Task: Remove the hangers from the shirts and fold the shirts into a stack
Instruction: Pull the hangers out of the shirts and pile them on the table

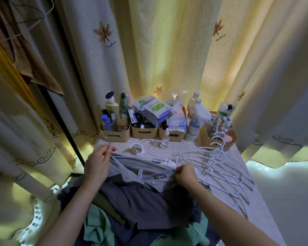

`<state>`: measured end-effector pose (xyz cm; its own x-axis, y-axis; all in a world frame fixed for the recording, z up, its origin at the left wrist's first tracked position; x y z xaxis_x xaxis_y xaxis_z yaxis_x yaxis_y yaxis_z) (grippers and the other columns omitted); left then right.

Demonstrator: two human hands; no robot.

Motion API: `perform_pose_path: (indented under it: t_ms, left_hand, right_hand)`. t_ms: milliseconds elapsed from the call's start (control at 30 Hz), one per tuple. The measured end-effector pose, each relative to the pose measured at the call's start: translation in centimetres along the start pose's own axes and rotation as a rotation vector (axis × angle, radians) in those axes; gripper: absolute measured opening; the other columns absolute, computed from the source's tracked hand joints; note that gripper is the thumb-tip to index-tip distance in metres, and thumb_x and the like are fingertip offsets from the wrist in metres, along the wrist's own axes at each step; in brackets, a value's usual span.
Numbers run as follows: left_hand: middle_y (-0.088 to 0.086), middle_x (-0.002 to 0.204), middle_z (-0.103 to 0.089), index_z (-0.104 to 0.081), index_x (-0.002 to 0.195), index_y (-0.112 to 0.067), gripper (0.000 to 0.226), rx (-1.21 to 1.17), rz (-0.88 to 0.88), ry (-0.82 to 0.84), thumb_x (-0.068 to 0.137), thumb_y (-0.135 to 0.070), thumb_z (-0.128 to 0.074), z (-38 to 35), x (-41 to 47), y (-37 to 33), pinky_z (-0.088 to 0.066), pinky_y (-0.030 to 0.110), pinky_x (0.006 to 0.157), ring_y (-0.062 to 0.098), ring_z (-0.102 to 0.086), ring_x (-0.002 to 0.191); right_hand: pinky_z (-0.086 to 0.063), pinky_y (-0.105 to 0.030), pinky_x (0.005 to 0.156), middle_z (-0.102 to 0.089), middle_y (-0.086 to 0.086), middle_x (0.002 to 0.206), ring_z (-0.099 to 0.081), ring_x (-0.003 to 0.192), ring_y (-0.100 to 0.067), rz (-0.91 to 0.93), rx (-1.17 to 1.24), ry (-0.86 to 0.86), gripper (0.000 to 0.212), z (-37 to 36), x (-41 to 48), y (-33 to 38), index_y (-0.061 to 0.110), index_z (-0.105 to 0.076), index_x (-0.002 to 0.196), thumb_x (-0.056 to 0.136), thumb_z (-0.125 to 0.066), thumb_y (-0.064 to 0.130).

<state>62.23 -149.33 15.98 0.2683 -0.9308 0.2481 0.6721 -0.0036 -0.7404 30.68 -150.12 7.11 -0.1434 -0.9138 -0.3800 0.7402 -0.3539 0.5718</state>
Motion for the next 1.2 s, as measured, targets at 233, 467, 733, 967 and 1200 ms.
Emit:
perform_pose_path:
  t_ms: [233, 467, 733, 967, 1200]
  left_hand:
    - [-0.01, 0.084, -0.064, -0.064, 0.08, -0.045, 0.022, -0.014, 0.058, 0.06, 0.095, -0.038, -0.05, 0.5, 1.4, 0.2, -0.042, 0.024, 0.058, -0.002, -0.053, 0.071]
    - [-0.023, 0.095, -0.066, -0.063, 0.085, -0.058, 0.027, -0.154, 0.004, 0.184, 0.096, -0.038, -0.049, -1.2, 1.3, -0.6, -0.049, 0.022, 0.074, -0.004, -0.06, 0.092]
    - [-0.028, 0.098, -0.067, -0.066, 0.085, -0.058, 0.035, -0.257, -0.052, 0.301, 0.095, -0.028, -0.053, -1.8, 1.0, -1.0, -0.041, 0.001, 0.077, -0.015, -0.057, 0.099]
    - [-0.024, 0.075, -0.065, -0.073, 0.1, -0.029, 0.02, -0.244, -0.097, 0.483, 0.094, -0.019, -0.056, -5.5, 0.5, -2.8, -0.039, 0.005, 0.069, -0.008, -0.06, 0.084]
    - [-0.016, 0.084, -0.066, -0.066, 0.089, -0.037, 0.02, -0.266, 0.018, 0.435, 0.082, -0.019, -0.072, -5.3, -0.3, -1.4, -0.046, 0.013, 0.071, 0.002, -0.062, 0.077]
  right_hand:
    - [-0.048, -0.016, 0.069, -0.07, -0.001, 0.077, -0.062, 0.077, -0.014, 0.129, 0.338, 0.175, 0.02, -0.6, -0.5, 0.3, 0.017, -0.07, 0.075, 0.088, -0.058, 0.007]
    - [-0.036, -0.029, 0.062, -0.056, -0.005, 0.083, -0.054, 0.077, -0.023, 0.119, 0.075, -0.046, 0.028, 0.2, 0.5, 1.5, 0.016, -0.044, 0.095, 0.076, -0.064, 0.009]
    - [-0.048, -0.033, 0.082, -0.052, -0.009, 0.115, -0.052, 0.096, -0.021, 0.15, 0.257, 0.184, 0.06, 1.8, 1.3, 1.7, 0.011, -0.04, 0.129, 0.079, -0.072, 0.006]
    - [-0.047, -0.028, 0.094, -0.062, 0.0, 0.116, -0.057, 0.104, -0.013, 0.634, -0.05, 0.236, 0.036, 1.9, -2.6, 11.1, 0.018, -0.056, 0.124, 0.088, -0.062, 0.018]
    - [-0.037, -0.026, 0.071, -0.051, -0.003, 0.089, -0.047, 0.079, -0.017, 0.779, -0.042, 0.108, 0.014, -2.6, -3.1, 14.2, 0.006, -0.064, 0.099, 0.087, -0.063, 0.013]
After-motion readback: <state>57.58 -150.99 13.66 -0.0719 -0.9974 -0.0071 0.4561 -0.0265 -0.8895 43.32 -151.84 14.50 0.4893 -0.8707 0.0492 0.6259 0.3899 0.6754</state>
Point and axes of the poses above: each hand's wrist, its own x-axis towards the middle knuckle, its own z-axis out of the back of the hand, y = z × x, the point moved 7 cm from there along x, towards the middle knuckle
